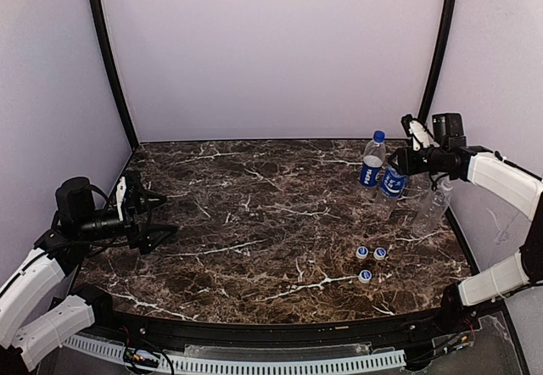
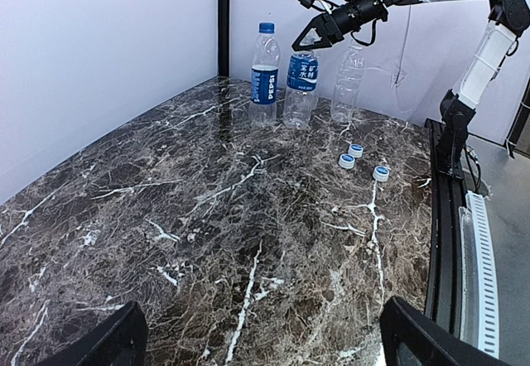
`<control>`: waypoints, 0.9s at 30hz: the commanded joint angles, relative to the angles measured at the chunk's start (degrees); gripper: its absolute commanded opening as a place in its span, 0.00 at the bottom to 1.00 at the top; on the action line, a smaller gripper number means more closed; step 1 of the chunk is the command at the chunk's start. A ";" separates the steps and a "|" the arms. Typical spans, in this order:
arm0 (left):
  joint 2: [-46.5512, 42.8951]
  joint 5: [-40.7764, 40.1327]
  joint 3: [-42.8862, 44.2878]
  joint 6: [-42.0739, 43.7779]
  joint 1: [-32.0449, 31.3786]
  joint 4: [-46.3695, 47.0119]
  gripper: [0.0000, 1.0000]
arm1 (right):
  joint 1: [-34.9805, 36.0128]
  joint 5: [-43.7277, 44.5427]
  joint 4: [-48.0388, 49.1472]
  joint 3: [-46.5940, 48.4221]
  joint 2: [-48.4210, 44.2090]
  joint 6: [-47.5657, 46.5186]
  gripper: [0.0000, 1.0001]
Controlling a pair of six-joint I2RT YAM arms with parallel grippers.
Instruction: Unscrew the bottle caps
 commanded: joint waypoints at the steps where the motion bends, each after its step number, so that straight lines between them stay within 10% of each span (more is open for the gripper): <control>1: -0.61 1.07 0.30 -0.17 0.40 0.59 0.99 | 0.38 -0.59 0.04 -0.04 -0.62 -0.56 0.55; 27: -2.57 -6.17 -3.91 -9.10 3.63 1.82 0.99 | 4.43 2.41 -14.86 21.94 4.69 -0.36 0.74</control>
